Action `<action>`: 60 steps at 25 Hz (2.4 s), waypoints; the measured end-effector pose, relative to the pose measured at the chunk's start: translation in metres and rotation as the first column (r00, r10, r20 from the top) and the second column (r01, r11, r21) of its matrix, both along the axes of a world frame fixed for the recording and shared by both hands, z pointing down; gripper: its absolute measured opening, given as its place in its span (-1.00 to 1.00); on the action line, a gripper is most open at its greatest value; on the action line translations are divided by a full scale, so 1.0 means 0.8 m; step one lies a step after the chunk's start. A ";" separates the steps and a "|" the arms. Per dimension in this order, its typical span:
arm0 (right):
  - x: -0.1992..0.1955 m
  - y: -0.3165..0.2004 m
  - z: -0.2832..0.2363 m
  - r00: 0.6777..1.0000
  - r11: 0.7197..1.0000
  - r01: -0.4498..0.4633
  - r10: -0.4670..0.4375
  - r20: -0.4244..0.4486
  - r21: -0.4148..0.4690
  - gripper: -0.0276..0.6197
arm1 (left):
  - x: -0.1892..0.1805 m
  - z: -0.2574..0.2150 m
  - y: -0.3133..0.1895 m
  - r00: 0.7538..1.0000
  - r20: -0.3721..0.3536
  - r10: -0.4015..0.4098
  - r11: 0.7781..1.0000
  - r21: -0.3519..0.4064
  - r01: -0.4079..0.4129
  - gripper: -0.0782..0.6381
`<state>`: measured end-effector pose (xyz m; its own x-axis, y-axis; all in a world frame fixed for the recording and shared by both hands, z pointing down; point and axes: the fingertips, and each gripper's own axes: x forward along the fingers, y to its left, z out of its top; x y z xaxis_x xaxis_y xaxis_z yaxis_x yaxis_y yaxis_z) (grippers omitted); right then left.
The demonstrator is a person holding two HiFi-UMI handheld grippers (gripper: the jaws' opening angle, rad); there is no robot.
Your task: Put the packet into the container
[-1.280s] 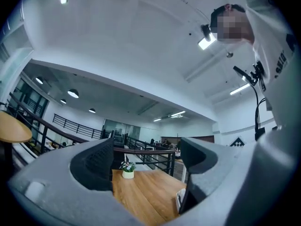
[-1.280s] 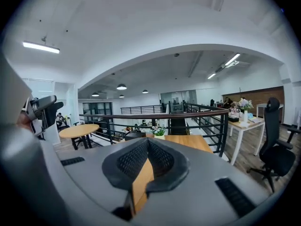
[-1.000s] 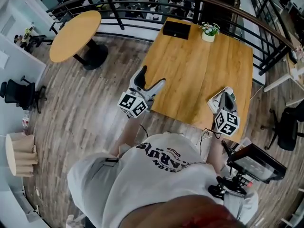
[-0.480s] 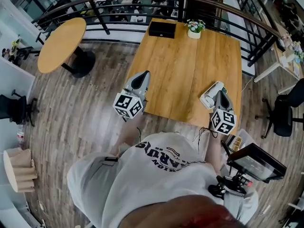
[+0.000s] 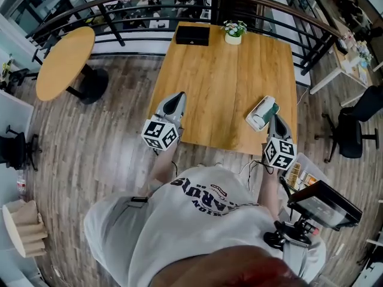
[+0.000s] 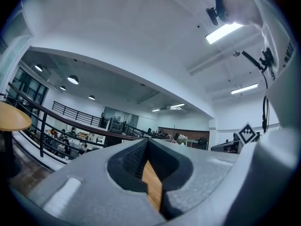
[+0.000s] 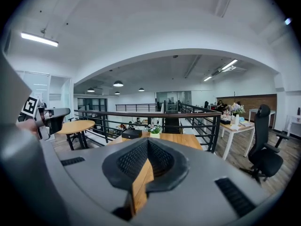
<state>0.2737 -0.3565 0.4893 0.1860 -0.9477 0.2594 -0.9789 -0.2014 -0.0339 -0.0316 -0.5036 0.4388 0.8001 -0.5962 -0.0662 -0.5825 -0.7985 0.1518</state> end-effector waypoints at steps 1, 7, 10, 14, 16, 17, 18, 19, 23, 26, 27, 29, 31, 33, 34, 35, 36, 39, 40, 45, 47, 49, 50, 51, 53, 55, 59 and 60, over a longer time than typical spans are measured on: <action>-0.004 0.007 0.002 1.000 1.000 -0.008 0.008 -0.002 -0.002 -0.89 | -0.001 0.004 0.002 1.000 0.000 0.009 1.000 -0.001 -0.009 -0.79; -0.024 0.047 -0.003 0.999 0.999 -0.040 0.040 -0.020 -0.008 -0.89 | 0.018 0.015 0.019 0.995 0.004 0.095 0.995 0.025 -0.095 -0.79; -0.037 0.080 0.002 0.998 0.998 -0.055 0.055 -0.012 0.000 -0.89 | 0.029 0.028 0.036 0.992 0.017 0.128 0.991 0.042 -0.129 -0.79; -0.045 0.113 0.008 0.998 0.998 -0.055 0.055 0.006 -0.010 -0.89 | 0.039 0.017 0.073 0.987 0.016 0.158 0.985 0.070 -0.158 -0.79; -0.059 0.122 0.018 0.999 0.999 -0.033 0.033 0.030 -0.022 -0.89 | 0.021 0.014 0.102 0.989 0.043 0.140 0.986 0.090 -0.144 -0.79; -0.069 0.126 0.021 0.999 1.000 -0.014 0.015 0.050 -0.019 -0.89 | 0.008 0.015 0.115 0.991 0.059 0.123 0.988 0.089 -0.128 -0.79; -0.080 0.128 0.020 0.998 1.000 0.005 -0.004 0.066 -0.012 -0.89 | -0.006 0.016 0.126 0.992 0.066 0.106 0.990 0.082 -0.111 -0.79; -0.089 0.130 0.016 0.997 1.000 0.021 -0.021 0.073 -0.002 -0.89 | -0.019 0.016 0.137 0.994 0.063 0.092 0.993 0.072 -0.096 -0.79; -0.113 0.162 -0.004 0.995 0.997 0.070 -0.072 0.072 0.036 -0.89 | -0.049 0.023 0.195 0.998 0.048 0.049 0.998 0.029 -0.050 -0.79; -0.113 0.219 -0.004 0.993 0.995 0.091 -0.093 0.078 0.032 -0.89 | -0.037 0.031 0.262 0.998 0.040 0.047 0.999 0.005 -0.047 -0.79; -0.110 0.242 0.000 0.992 0.995 0.093 -0.095 0.087 0.027 -0.89 | -0.030 0.031 0.287 0.998 0.035 0.050 0.999 0.003 -0.050 -0.79; -0.110 0.298 0.010 0.990 0.996 0.088 -0.089 0.110 0.012 -0.89 | -0.018 0.030 0.343 0.997 0.028 0.065 0.998 -0.004 -0.065 -0.79; -0.106 0.361 0.016 0.991 0.998 0.068 -0.067 0.119 0.000 -0.89 | -0.006 0.029 0.403 0.996 0.027 0.088 0.996 -0.010 -0.088 -0.79; -0.094 0.412 0.020 0.992 0.999 0.051 -0.050 0.119 -0.008 -0.89 | 0.006 0.030 0.459 0.994 0.025 0.102 0.995 -0.009 -0.102 -0.79; -0.091 0.436 0.025 0.991 0.999 0.046 -0.044 0.127 -0.012 -0.89 | 0.008 0.032 0.485 0.994 0.031 0.106 0.994 -0.011 -0.105 -0.79; -0.092 0.459 0.031 0.989 0.999 0.044 -0.041 0.142 -0.016 -0.89 | 0.007 0.037 0.511 0.993 0.042 0.108 0.994 -0.018 -0.108 -0.79; -0.095 0.481 0.037 0.986 0.999 0.042 -0.038 0.160 -0.017 -0.89 | 0.003 0.043 0.534 0.992 0.055 0.109 0.994 -0.031 -0.108 -0.79; -0.105 0.533 0.047 0.979 0.999 0.038 -0.034 0.199 -0.013 -0.89 | -0.016 0.056 0.587 0.993 0.073 0.097 0.993 -0.078 -0.091 -0.79; -0.108 0.545 0.048 0.978 0.999 0.041 -0.037 0.203 -0.012 -0.89 | -0.024 0.058 0.600 0.993 0.075 0.090 0.993 -0.087 -0.083 -0.79; -0.144 0.588 0.048 0.975 0.999 0.045 -0.046 0.219 0.006 -0.89 | -0.063 0.054 0.648 0.989 0.108 0.099 0.992 -0.086 -0.090 -0.79; -0.160 0.601 0.046 0.973 0.999 0.036 -0.038 0.227 0.012 -0.89 | -0.074 0.052 0.660 0.988 0.104 0.116 0.991 -0.085 -0.107 -0.79; -0.171 0.612 0.047 0.971 1.000 0.023 -0.027 0.238 0.019 -0.89 | -0.080 0.051 0.669 0.986 0.095 0.140 0.988 -0.078 -0.133 -0.79; -0.176 0.616 0.048 0.969 1.000 0.016 -0.021 0.246 0.022 -0.89 | -0.082 0.049 0.673 0.984 0.088 0.152 0.987 -0.073 -0.146 -0.79; -0.181 0.620 0.048 0.967 1.000 0.010 -0.016 0.253 0.025 -0.89 | -0.085 0.046 0.676 0.984 0.080 0.161 0.986 -0.068 -0.155 -0.79; -0.200 0.635 0.046 0.966 1.000 -0.005 -0.001 0.260 0.023 -0.89 | -0.100 0.042 0.687 0.981 0.072 0.179 0.983 -0.060 -0.175 -0.79; -0.230 0.657 0.043 0.969 1.000 -0.021 0.016 0.247 0.020 -0.89 | -0.124 0.034 0.699 0.976 0.077 0.206 0.978 -0.041 -0.203 -0.79; -0.279 0.696 0.052 0.985 0.998 -0.054 0.056 0.165 -0.020 -0.89 | -0.184 0.052 0.710 0.975 0.066 0.214 0.976 -0.050 -0.211 -0.79; -0.284 0.704 0.056 0.986 0.997 -0.072 0.076 0.150 -0.036 -0.89 | -0.195 0.061 0.710 0.975 0.064 0.215 0.975 -0.069 -0.211 -0.79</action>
<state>0.0461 0.2071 0.5339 0.2119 -0.9241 0.3181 -0.9454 -0.2763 -0.1728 -0.1873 0.0644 0.4876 0.9104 -0.4129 0.0262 -0.4111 -0.8958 0.1691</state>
